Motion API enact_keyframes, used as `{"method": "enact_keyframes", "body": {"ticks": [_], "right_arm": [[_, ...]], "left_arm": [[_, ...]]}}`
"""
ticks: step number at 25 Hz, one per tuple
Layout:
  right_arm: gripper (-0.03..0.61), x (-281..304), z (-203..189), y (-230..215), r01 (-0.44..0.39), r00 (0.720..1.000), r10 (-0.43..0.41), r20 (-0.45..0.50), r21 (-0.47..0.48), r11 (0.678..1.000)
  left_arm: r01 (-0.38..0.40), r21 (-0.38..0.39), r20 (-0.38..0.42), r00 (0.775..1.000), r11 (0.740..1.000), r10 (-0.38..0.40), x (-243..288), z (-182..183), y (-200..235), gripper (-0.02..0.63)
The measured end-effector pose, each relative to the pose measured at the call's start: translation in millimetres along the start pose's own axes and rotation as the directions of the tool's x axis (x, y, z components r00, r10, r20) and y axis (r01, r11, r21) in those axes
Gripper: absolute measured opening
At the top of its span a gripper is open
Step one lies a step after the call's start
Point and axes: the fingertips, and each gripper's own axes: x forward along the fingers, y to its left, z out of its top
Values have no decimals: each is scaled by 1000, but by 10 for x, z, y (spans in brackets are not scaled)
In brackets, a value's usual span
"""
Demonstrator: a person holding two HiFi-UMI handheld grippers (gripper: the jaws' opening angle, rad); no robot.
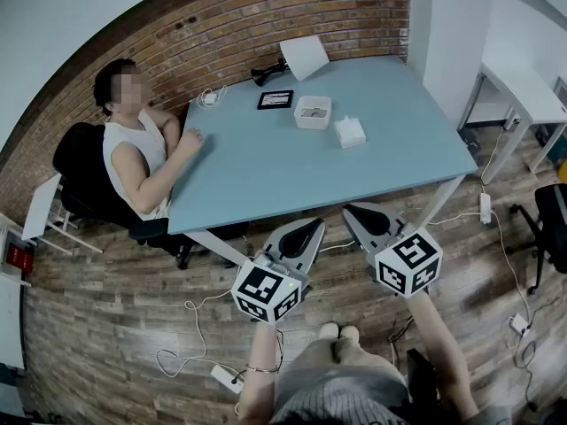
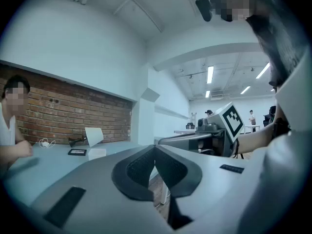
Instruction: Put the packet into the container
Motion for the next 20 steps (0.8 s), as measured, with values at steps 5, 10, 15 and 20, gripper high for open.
{"method": "enact_keyframes", "body": {"ticks": [5,10,15,20], "right_arm": [[12,-51,23,76,-1,1000,2,2,-3,1000],[12,-40,50,109,0,1000,0,11,-9,1000],[12,-62,37,71,5,1000,-5,8,-10,1000],[12,-95,25,28,-2,1000,2,4,-26,1000]], "left_arm": [[-6,-2,-2,1000,1000,6,-83,19,-58,9],[-11,4,-5,1000,1000,11,-148,15,-38,9],[-13,3,-5,1000,1000,13,-123,13,-36,9],[-16,6,-1,1000,1000,16,-70,2,-68,9]]}}
